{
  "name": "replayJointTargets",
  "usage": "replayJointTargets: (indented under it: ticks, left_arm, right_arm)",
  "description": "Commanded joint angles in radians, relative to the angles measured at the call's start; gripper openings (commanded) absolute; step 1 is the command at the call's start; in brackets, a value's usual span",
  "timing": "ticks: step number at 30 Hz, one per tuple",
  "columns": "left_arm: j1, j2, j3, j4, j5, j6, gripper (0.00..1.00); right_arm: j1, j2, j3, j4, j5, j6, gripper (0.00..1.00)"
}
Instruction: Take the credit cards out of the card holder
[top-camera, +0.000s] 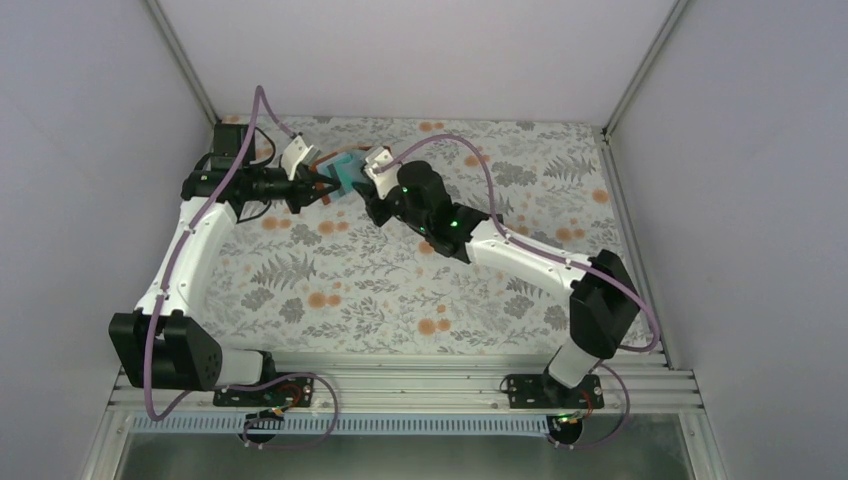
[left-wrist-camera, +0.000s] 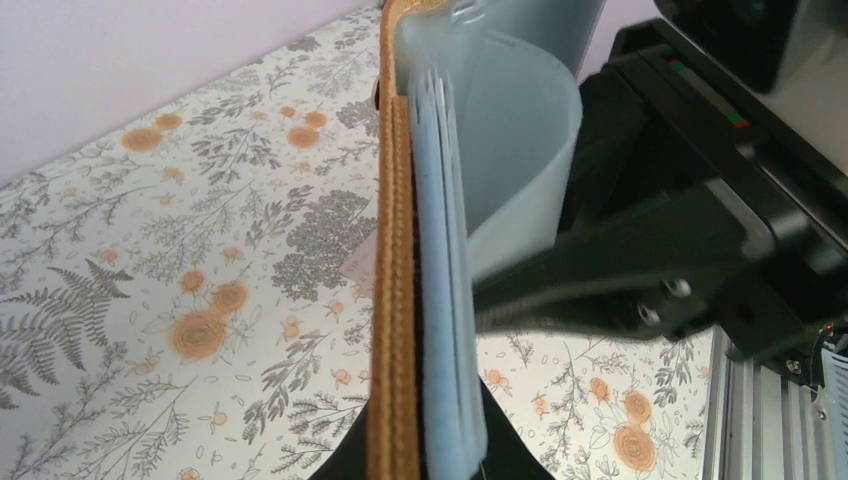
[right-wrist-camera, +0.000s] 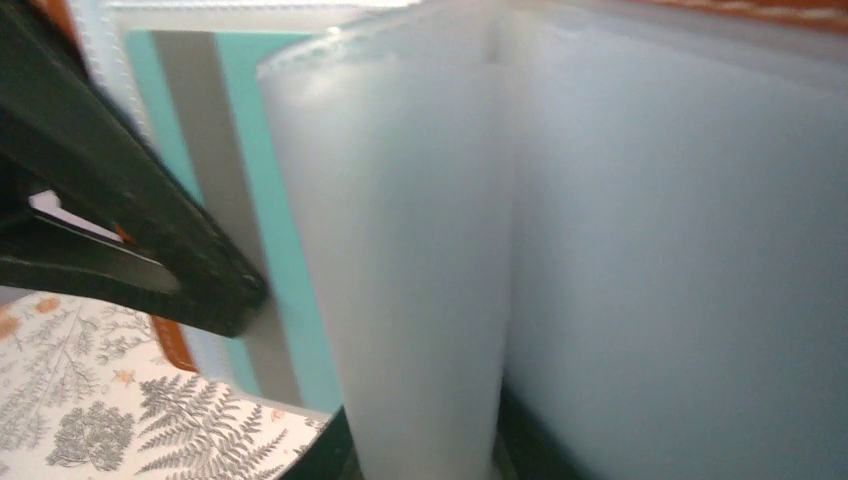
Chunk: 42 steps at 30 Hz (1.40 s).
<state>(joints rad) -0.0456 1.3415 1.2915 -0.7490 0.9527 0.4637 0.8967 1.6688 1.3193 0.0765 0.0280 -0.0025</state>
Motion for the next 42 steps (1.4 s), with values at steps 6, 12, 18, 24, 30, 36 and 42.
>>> replayJointTargets:
  ticks: [6, 12, 18, 24, 30, 36, 42]
  left_arm:
    - [-0.013, -0.009, -0.009, -0.034, 0.096, 0.023, 0.03]
    - [-0.013, -0.008, -0.013, -0.037, 0.117, 0.033, 0.08]
    - [-0.013, -0.008, -0.008, -0.066, 0.183, 0.068, 0.03]
    - [-0.014, -0.013, -0.016, 0.008, -0.017, -0.032, 0.02]
    - [-0.091, 0.011, -0.035, 0.115, -0.710, -0.116, 0.02]
    - [-0.212, 0.067, -0.009, 0.134, -1.104, -0.085, 0.03]
    - [-0.267, 0.100, 0.008, 0.114, -1.077, -0.094, 0.02]
  right_arm:
    - [-0.156, -0.117, -0.088, 0.013, -0.167, 0.021, 0.04]
    - [-0.183, -0.165, -0.094, -0.023, -0.446, -0.057, 0.04]
    - [-0.221, -0.201, -0.105, -0.009, -0.661, -0.042, 0.07]
    - [-0.338, -0.249, -0.132, -0.068, -0.318, 0.114, 0.33]
    - [-0.352, -0.243, -0.041, -0.235, -0.207, 0.171, 0.31]
    - [-0.219, -0.241, -0.124, 0.045, -0.583, 0.251, 0.29]
    - [-0.215, -0.140, -0.147, 0.395, -0.725, 0.538, 0.23]
